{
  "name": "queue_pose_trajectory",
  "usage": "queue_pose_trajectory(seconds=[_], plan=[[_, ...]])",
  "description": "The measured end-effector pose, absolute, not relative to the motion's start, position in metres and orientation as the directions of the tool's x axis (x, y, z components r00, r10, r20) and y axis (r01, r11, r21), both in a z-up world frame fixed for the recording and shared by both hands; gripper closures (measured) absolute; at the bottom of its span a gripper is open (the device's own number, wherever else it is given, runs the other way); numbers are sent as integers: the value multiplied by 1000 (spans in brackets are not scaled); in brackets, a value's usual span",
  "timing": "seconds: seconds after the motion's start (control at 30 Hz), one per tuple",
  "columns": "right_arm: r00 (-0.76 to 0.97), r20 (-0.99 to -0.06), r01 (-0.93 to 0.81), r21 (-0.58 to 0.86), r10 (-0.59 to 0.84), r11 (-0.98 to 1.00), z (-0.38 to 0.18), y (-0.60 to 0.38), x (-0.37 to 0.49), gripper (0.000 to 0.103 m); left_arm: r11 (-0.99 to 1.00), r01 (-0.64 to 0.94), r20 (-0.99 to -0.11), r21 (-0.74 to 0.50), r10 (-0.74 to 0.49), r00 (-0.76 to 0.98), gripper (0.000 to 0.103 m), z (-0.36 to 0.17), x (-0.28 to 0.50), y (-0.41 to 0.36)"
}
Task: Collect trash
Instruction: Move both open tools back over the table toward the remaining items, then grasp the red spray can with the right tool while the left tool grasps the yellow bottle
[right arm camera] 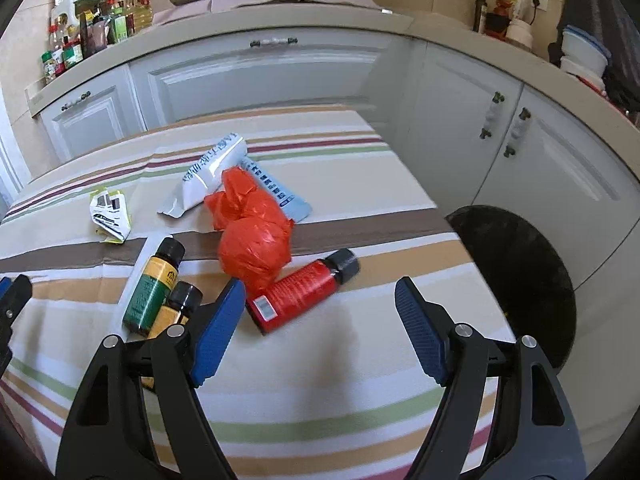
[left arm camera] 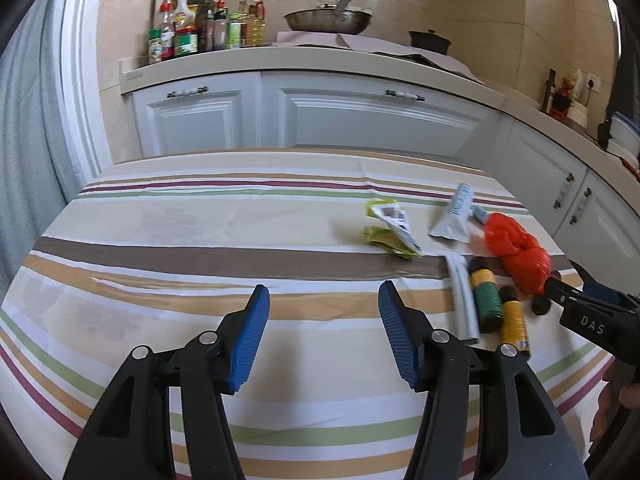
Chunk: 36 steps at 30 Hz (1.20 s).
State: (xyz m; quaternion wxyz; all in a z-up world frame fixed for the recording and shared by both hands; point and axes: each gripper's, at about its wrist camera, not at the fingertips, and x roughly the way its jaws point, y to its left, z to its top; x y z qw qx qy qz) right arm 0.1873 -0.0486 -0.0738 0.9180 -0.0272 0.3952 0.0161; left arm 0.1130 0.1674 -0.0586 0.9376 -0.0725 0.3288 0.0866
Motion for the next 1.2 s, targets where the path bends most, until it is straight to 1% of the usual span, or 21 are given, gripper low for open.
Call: queue_pose_trajectory(seconds=[0.13,0.2,0.27,0.37,0.47,0.53,0.6,0.67,0.7,0.73,0.97,1.2], plan=[[647,-762,-40,-55,-16,998,-87,-45,196,27,972,-213,-638,-102,101,763,46,-61,114,174],[627,-779,-37,-36,-5,999,-91,-49,196,27,973,-208,-637,-102,96,765,45,-61,113,173],[632,-775,-19,-24,-7,1000,-90,-56,194,27,974,-198,-636,-107,86,767,45,-60,113,171],[644,-765,-2,-46,-34,999,-88,-61,190,27,978,-180,-638,-108,70,767,45,-61,114,166],[646,-763,8,-25,-24,1000,-87,-68,191,29,979,-167,-640,-114,56,767,45,-62,115,161],[644,-765,-4,-24,-16,1000,-88,-68,192,36,981,-158,-641,-112,50,766,45,-62,115,155],[634,-773,-15,-17,-3,1000,-90,-69,194,51,983,-150,-642,-110,45,765,45,-61,116,151],[632,-775,-18,-9,4,1000,-91,-71,194,59,984,-140,-643,-108,39,765,45,-61,116,146],[632,-775,-23,-3,12,1000,-91,-72,194,70,985,-138,-644,-106,38,764,45,-61,116,144],[632,-774,-28,-5,14,1000,-90,-72,193,80,985,-134,-646,-105,35,762,45,-62,116,141],[649,-759,-60,11,47,998,-88,-83,182,80,990,-94,-651,-104,4,759,45,-63,115,118],[699,-714,-69,-40,19,997,-81,-102,161,80,994,-32,-658,-104,-45,752,45,-65,112,83]])
